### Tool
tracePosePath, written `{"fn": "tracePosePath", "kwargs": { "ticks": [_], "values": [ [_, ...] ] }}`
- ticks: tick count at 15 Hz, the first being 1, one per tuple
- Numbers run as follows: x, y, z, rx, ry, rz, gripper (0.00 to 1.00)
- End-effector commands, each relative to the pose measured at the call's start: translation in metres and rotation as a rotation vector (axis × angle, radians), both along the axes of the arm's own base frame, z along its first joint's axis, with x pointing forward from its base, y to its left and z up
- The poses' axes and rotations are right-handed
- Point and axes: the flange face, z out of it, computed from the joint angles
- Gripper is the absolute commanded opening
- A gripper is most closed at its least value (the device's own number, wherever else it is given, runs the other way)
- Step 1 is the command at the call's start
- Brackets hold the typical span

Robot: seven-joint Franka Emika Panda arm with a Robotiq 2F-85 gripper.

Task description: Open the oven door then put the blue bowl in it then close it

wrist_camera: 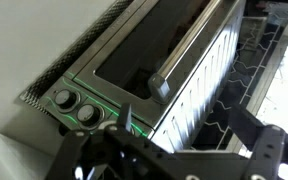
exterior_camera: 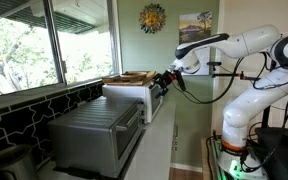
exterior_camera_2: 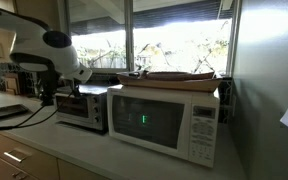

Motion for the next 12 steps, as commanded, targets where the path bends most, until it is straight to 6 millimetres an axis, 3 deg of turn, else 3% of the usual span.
{"fn": "tracePosePath", "kwargs": {
  "ticks": [1,6,12],
  "values": [
    [-0.024,0.011,0.031,-0.198,0.025,0.063,1.00],
    [-0.051,0.027,0.065,-0.443,0.014,0.244,1.00],
    [-0.072,0.053,0.088,-0.617,-0.038,0.397,1.00]
  ]
}}
